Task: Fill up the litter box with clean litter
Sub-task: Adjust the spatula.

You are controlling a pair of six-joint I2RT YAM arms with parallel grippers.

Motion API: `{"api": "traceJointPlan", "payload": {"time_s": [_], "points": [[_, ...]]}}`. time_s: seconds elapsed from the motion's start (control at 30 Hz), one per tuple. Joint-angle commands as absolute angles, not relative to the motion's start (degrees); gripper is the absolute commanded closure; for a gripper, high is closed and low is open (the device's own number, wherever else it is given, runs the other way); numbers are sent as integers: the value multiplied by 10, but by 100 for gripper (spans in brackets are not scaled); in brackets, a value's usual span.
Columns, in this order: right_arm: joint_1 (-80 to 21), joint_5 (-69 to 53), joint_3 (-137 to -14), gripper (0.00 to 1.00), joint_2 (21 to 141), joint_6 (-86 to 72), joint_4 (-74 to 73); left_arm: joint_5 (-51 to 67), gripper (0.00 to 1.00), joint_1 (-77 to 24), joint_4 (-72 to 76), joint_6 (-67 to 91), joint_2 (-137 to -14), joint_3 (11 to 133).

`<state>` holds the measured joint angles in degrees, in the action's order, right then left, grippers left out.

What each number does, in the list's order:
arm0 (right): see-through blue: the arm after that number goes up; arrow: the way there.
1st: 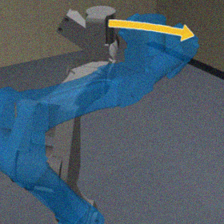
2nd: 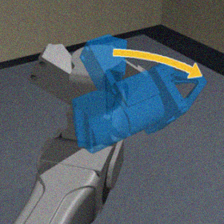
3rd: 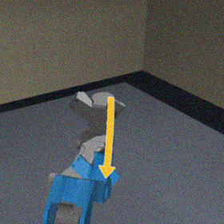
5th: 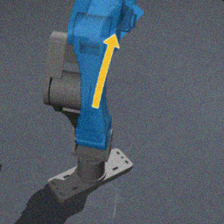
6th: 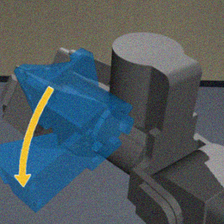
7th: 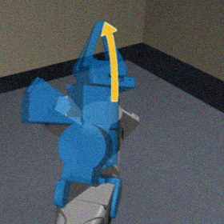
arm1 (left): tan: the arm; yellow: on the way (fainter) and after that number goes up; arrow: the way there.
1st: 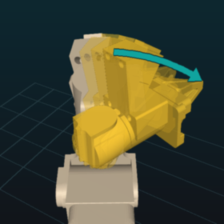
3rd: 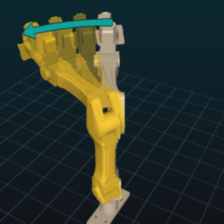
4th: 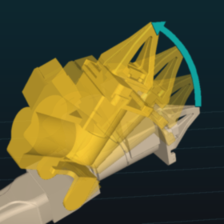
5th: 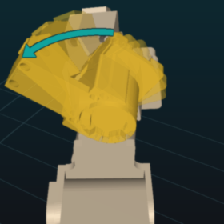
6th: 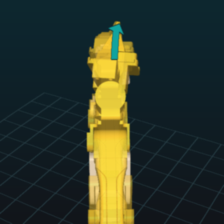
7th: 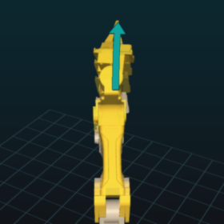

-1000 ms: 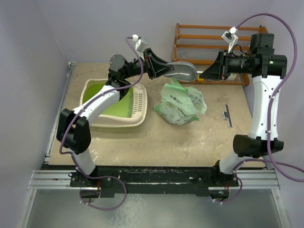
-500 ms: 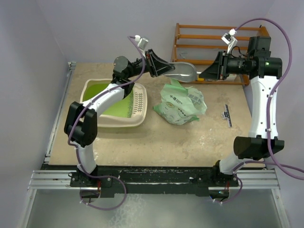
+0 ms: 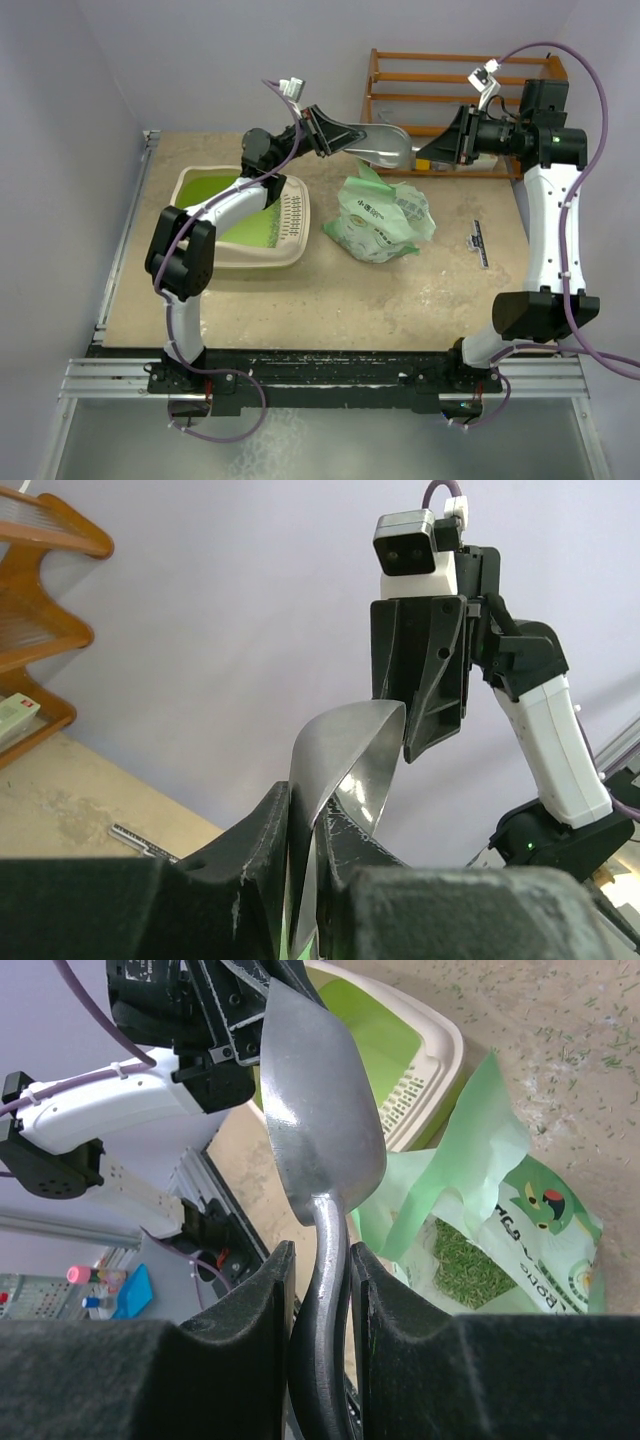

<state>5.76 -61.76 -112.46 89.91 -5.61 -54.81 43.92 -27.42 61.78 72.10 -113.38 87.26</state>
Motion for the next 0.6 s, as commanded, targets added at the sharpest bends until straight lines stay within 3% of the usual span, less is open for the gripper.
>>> {"api": "traceJointPlan", "payload": {"time_s": [0.0,0.23,0.57], "points": [[53,-670,-1124,72,887,-75,-470,443,97,-284,655,768,-1124,865],[54,-676,-1122,64,891,-111,-440,422,97,-284,627,759,-1109,846],[54,-679,-1102,61,894,-134,-423,365,97,-284,587,747,-1080,822]]}}
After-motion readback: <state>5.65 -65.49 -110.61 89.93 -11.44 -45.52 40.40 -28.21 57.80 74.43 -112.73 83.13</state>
